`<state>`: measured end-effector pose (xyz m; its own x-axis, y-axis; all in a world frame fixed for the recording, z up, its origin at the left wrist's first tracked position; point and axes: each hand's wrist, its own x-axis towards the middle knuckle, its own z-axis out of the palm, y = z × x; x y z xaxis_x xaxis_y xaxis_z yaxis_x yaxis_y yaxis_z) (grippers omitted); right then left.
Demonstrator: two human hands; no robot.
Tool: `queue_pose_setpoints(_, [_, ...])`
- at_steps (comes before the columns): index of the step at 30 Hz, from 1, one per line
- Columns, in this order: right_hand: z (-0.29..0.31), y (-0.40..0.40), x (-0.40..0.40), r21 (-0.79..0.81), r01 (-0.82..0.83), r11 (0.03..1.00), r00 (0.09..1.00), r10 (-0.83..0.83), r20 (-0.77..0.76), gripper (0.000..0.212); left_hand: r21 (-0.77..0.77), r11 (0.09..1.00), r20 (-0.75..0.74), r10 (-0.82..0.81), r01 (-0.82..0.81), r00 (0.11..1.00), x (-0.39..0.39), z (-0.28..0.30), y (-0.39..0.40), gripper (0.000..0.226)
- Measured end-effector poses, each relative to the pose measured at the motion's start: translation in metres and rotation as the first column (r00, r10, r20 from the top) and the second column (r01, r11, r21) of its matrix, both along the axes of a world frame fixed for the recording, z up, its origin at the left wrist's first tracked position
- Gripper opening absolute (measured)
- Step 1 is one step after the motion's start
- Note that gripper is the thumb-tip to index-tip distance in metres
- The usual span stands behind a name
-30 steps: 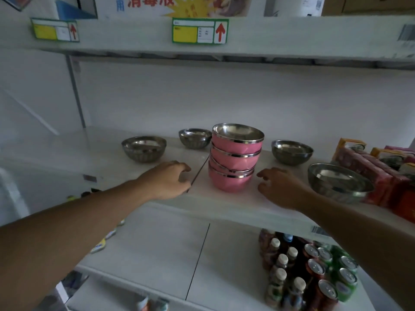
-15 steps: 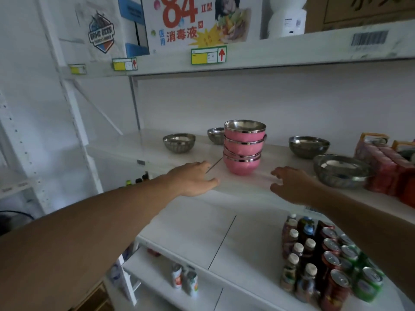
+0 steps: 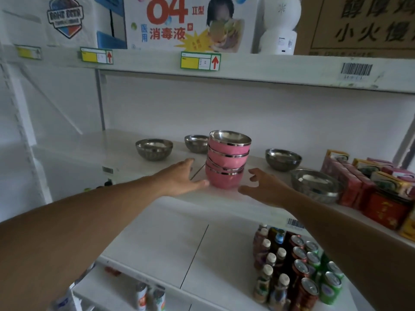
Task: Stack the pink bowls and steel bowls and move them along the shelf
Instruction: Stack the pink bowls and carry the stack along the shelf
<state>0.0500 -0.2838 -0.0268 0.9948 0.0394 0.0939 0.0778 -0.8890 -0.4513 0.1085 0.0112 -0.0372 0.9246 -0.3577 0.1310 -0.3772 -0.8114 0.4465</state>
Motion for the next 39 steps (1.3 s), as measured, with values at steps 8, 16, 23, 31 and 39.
queue_pose_setpoints(8, [-0.003,0.006,0.025,0.057,0.011,0.998,1.0,-0.011,-0.008,0.113,-0.19,0.942,-0.011,-0.284,0.277,0.959,0.042,-0.009,-0.015,0.124])
queue_pose_setpoints(16, [0.0,0.008,0.044,0.053,-0.075,0.996,0.997,0.073,0.033,0.08,-0.286,0.932,-0.025,-0.238,0.221,0.971,0.053,-0.01,-0.033,0.102])
queue_pose_setpoints(23, [0.008,0.01,0.062,0.089,-0.269,0.959,0.955,0.254,0.152,0.082,-0.266,0.959,0.008,-0.093,0.092,0.996,0.039,0.002,-0.015,0.075])
queue_pose_setpoints(31, [0.009,0.079,0.094,0.186,-0.552,0.813,0.829,0.512,0.224,0.078,-0.303,0.949,0.036,0.101,-0.086,0.994,-0.013,0.017,0.05,0.075])
queue_pose_setpoints(39, [0.004,0.2,0.098,0.253,-0.678,0.69,0.734,0.656,0.179,0.052,-0.246,0.928,-0.023,0.282,-0.279,0.959,-0.061,0.024,0.159,0.087])
